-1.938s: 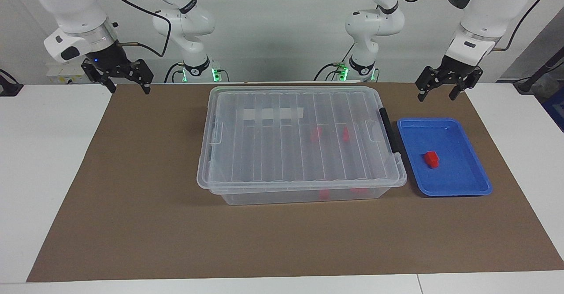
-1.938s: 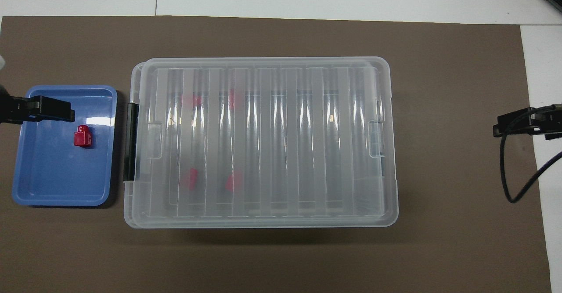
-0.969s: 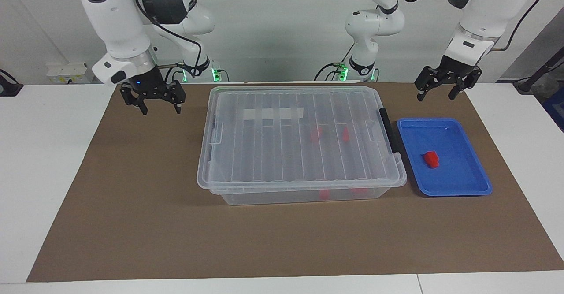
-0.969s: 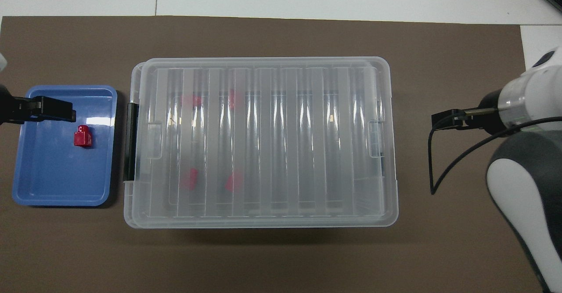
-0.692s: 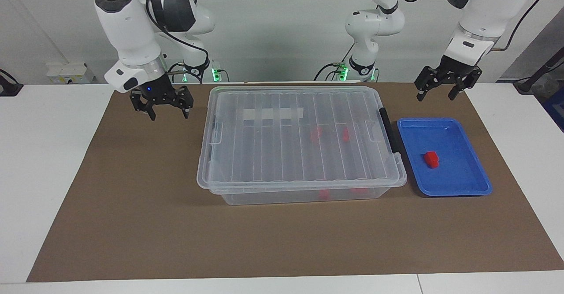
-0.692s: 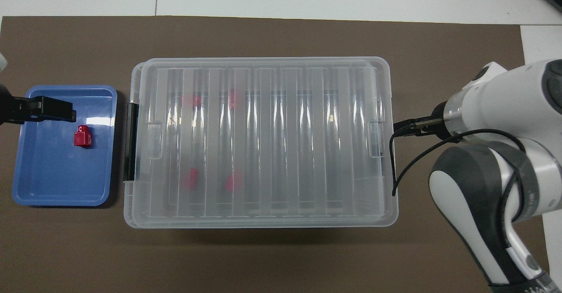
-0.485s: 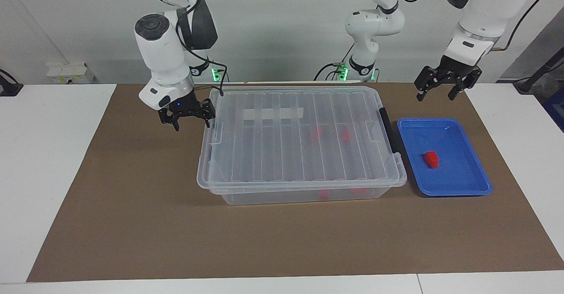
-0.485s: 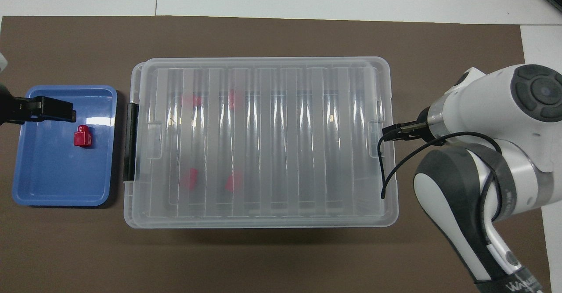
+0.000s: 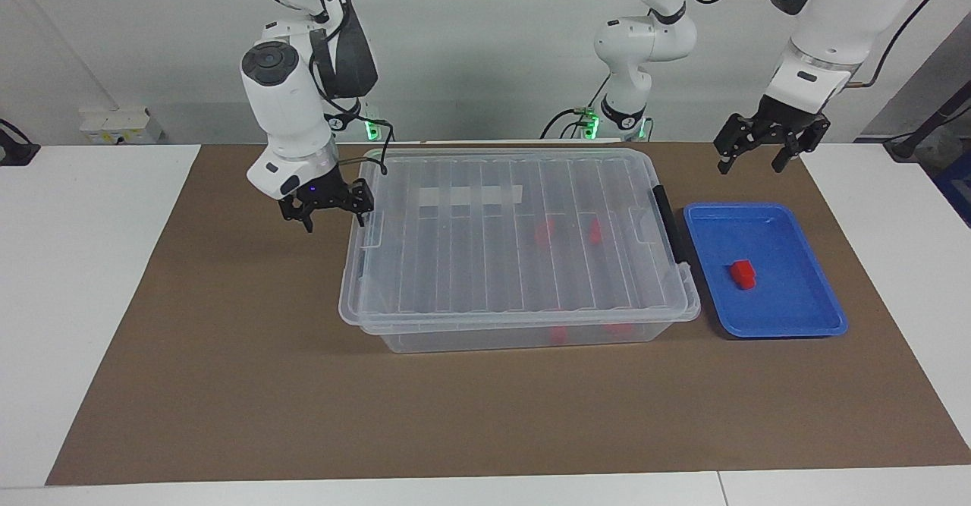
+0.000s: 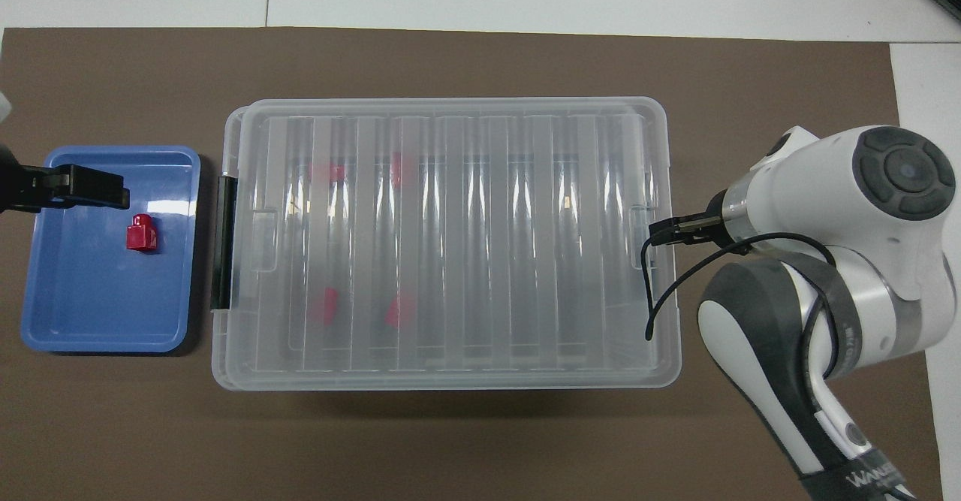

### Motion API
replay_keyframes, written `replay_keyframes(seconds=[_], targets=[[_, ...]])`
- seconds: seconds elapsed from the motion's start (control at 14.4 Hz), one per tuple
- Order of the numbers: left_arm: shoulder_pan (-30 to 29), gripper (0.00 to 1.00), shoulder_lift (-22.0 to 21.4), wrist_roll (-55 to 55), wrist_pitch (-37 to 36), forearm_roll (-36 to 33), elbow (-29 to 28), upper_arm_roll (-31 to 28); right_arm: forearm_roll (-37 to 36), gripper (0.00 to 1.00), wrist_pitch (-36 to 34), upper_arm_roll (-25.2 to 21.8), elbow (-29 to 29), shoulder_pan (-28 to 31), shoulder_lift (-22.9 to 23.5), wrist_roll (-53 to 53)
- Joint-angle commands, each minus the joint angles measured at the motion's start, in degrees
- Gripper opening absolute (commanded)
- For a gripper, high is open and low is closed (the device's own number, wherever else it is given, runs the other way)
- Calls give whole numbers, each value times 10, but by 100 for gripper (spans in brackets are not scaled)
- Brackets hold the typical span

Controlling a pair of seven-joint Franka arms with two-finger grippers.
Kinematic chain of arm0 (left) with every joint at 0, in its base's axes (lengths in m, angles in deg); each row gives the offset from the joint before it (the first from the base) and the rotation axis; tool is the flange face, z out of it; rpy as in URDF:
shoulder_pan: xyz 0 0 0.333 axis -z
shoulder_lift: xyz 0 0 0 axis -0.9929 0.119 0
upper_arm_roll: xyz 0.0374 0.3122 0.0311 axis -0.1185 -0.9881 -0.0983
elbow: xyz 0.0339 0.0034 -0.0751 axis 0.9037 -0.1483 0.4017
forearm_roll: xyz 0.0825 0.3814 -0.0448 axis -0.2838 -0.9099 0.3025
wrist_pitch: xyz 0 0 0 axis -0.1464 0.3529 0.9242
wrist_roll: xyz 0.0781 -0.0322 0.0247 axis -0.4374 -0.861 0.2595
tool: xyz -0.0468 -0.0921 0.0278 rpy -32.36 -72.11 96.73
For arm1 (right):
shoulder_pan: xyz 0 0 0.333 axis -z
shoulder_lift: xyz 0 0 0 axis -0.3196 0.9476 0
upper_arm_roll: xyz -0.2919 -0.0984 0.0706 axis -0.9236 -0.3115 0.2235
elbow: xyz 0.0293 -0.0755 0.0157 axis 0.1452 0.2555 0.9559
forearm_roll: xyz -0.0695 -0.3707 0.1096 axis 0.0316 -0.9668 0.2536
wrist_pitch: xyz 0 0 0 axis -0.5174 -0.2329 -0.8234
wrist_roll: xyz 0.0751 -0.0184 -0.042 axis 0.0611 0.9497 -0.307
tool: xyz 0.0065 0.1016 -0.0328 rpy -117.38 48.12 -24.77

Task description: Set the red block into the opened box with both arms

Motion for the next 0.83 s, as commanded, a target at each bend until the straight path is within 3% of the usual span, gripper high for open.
replay_keyframes(seconds=[0.0,0.76], targets=[[2,100,-8,-3,-4,-6,-5,-3,13,100,14,2,18,3,-4,6],[0,100,-9,-3,-5,-6,-4,-3,14,100,16,1,28,10,2,-10]])
